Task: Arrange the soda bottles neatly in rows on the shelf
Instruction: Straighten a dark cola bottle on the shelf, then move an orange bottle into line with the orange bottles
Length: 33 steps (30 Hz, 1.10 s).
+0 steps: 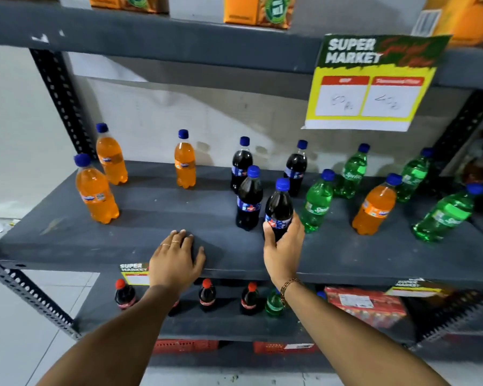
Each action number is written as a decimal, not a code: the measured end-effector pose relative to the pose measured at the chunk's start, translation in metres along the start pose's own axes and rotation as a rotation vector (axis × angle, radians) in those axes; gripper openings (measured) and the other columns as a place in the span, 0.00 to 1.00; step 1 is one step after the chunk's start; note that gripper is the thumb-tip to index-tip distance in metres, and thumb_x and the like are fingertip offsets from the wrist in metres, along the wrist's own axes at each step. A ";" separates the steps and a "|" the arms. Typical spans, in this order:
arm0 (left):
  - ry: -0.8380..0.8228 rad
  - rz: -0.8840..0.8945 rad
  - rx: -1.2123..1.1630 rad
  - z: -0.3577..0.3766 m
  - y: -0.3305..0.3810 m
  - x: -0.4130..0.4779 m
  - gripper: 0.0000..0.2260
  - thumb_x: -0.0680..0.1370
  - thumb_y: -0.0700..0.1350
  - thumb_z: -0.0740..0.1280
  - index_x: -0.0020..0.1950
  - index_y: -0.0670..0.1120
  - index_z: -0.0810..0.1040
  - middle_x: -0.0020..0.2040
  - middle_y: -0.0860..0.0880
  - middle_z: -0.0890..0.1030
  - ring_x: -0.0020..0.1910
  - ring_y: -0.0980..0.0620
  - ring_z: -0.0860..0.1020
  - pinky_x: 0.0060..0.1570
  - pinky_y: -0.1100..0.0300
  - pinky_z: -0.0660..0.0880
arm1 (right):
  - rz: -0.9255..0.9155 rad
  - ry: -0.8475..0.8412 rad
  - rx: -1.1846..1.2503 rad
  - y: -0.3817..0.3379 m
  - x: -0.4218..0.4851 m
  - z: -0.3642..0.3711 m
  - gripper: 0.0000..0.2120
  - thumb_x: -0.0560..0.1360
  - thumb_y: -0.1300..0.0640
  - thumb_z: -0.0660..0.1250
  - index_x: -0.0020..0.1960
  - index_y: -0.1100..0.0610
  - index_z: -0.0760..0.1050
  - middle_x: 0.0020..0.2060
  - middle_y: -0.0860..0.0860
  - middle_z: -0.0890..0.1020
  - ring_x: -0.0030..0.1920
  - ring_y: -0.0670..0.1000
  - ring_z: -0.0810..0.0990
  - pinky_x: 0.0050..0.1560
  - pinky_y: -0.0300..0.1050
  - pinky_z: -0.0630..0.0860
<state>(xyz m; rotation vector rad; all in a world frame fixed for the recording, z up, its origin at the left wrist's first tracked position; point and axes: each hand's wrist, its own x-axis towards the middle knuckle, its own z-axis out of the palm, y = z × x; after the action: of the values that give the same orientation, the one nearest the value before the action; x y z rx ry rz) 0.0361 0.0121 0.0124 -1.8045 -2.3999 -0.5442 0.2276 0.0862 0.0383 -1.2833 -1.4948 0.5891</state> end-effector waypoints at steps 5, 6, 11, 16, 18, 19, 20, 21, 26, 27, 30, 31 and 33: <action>-0.016 0.110 0.011 0.007 0.044 0.006 0.24 0.74 0.56 0.54 0.51 0.40 0.81 0.52 0.41 0.82 0.53 0.41 0.79 0.54 0.46 0.73 | 0.042 -0.102 -0.016 0.017 0.018 -0.016 0.28 0.75 0.51 0.64 0.69 0.60 0.59 0.64 0.57 0.68 0.65 0.54 0.66 0.62 0.38 0.61; -0.024 0.129 0.013 0.009 0.052 0.006 0.24 0.74 0.56 0.54 0.52 0.40 0.81 0.52 0.41 0.82 0.53 0.42 0.79 0.54 0.46 0.73 | 0.030 -0.127 -0.006 0.017 0.018 -0.017 0.28 0.74 0.50 0.64 0.70 0.58 0.59 0.64 0.54 0.68 0.65 0.52 0.66 0.61 0.35 0.60; -0.059 0.195 0.024 0.019 0.078 0.006 0.25 0.74 0.57 0.54 0.53 0.41 0.81 0.52 0.44 0.82 0.55 0.44 0.78 0.54 0.49 0.73 | 0.073 -0.054 0.089 0.040 0.024 -0.043 0.27 0.68 0.36 0.60 0.58 0.54 0.69 0.52 0.51 0.75 0.51 0.46 0.74 0.52 0.31 0.67; -0.010 0.174 -0.003 0.018 0.081 0.005 0.23 0.72 0.55 0.56 0.52 0.41 0.82 0.51 0.44 0.83 0.53 0.44 0.79 0.51 0.49 0.75 | 0.294 0.573 0.070 0.068 0.068 -0.077 0.16 0.71 0.50 0.59 0.46 0.63 0.71 0.45 0.66 0.75 0.49 0.63 0.73 0.49 0.56 0.68; -0.001 0.170 -0.011 0.018 0.082 0.006 0.23 0.71 0.54 0.56 0.51 0.41 0.82 0.50 0.44 0.83 0.53 0.45 0.80 0.50 0.49 0.76 | 0.448 0.647 0.005 0.076 0.090 -0.086 0.22 0.66 0.57 0.60 0.57 0.67 0.67 0.57 0.69 0.70 0.59 0.69 0.66 0.59 0.62 0.65; 0.008 0.168 -0.011 0.018 0.082 0.005 0.23 0.71 0.54 0.56 0.51 0.41 0.82 0.50 0.44 0.83 0.52 0.45 0.80 0.49 0.50 0.76 | 0.485 0.618 -0.001 0.078 0.098 -0.091 0.25 0.65 0.59 0.62 0.60 0.67 0.64 0.60 0.69 0.67 0.61 0.70 0.64 0.61 0.64 0.64; 0.018 0.160 -0.010 0.018 0.083 0.004 0.22 0.71 0.54 0.56 0.51 0.41 0.82 0.50 0.44 0.84 0.52 0.45 0.80 0.48 0.50 0.77 | 0.507 0.574 0.006 0.085 0.107 -0.095 0.29 0.66 0.61 0.65 0.63 0.67 0.61 0.63 0.68 0.65 0.63 0.70 0.63 0.62 0.64 0.64; 0.020 0.155 -0.010 0.017 0.083 0.004 0.22 0.71 0.54 0.56 0.51 0.41 0.82 0.49 0.45 0.84 0.52 0.45 0.80 0.47 0.50 0.77 | 0.518 0.532 0.006 0.088 0.114 -0.099 0.32 0.66 0.63 0.68 0.66 0.66 0.59 0.64 0.68 0.64 0.64 0.69 0.63 0.64 0.64 0.64; 0.034 0.138 -0.016 0.017 0.084 0.000 0.22 0.70 0.53 0.56 0.51 0.41 0.82 0.49 0.44 0.84 0.51 0.44 0.81 0.43 0.50 0.78 | 0.464 0.365 0.069 0.102 0.120 -0.107 0.26 0.65 0.65 0.69 0.62 0.60 0.67 0.55 0.63 0.78 0.54 0.62 0.77 0.58 0.57 0.74; 0.035 0.140 -0.018 0.018 0.084 0.000 0.22 0.70 0.53 0.56 0.51 0.41 0.82 0.49 0.44 0.84 0.51 0.44 0.81 0.42 0.49 0.78 | 0.462 0.362 0.060 0.101 0.116 -0.108 0.26 0.66 0.64 0.70 0.61 0.60 0.67 0.55 0.62 0.79 0.54 0.62 0.78 0.57 0.56 0.75; 0.033 0.141 -0.031 0.019 0.084 0.000 0.22 0.71 0.53 0.56 0.51 0.41 0.82 0.49 0.43 0.84 0.51 0.43 0.80 0.42 0.49 0.78 | 0.394 0.343 0.043 0.101 0.101 -0.110 0.25 0.65 0.64 0.73 0.60 0.62 0.68 0.56 0.63 0.78 0.53 0.62 0.78 0.55 0.52 0.73; 0.031 0.142 -0.036 0.019 0.084 0.001 0.22 0.71 0.53 0.56 0.51 0.41 0.82 0.49 0.43 0.84 0.51 0.43 0.80 0.42 0.49 0.78 | 0.375 0.325 0.044 0.097 0.094 -0.110 0.25 0.65 0.64 0.73 0.60 0.62 0.68 0.55 0.63 0.78 0.53 0.62 0.78 0.53 0.50 0.73; 0.027 0.143 -0.040 0.019 0.084 0.001 0.22 0.71 0.53 0.56 0.52 0.41 0.82 0.49 0.43 0.84 0.52 0.43 0.80 0.43 0.48 0.78 | 0.355 0.283 0.052 0.089 0.079 -0.111 0.25 0.65 0.63 0.74 0.59 0.62 0.68 0.55 0.63 0.79 0.52 0.61 0.78 0.52 0.49 0.73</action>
<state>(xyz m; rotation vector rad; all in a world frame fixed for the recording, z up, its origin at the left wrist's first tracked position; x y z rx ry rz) 0.1182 0.0392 0.0135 -1.9529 -2.2358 -0.6009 0.3736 0.1588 0.0303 -1.5342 -1.0219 0.6386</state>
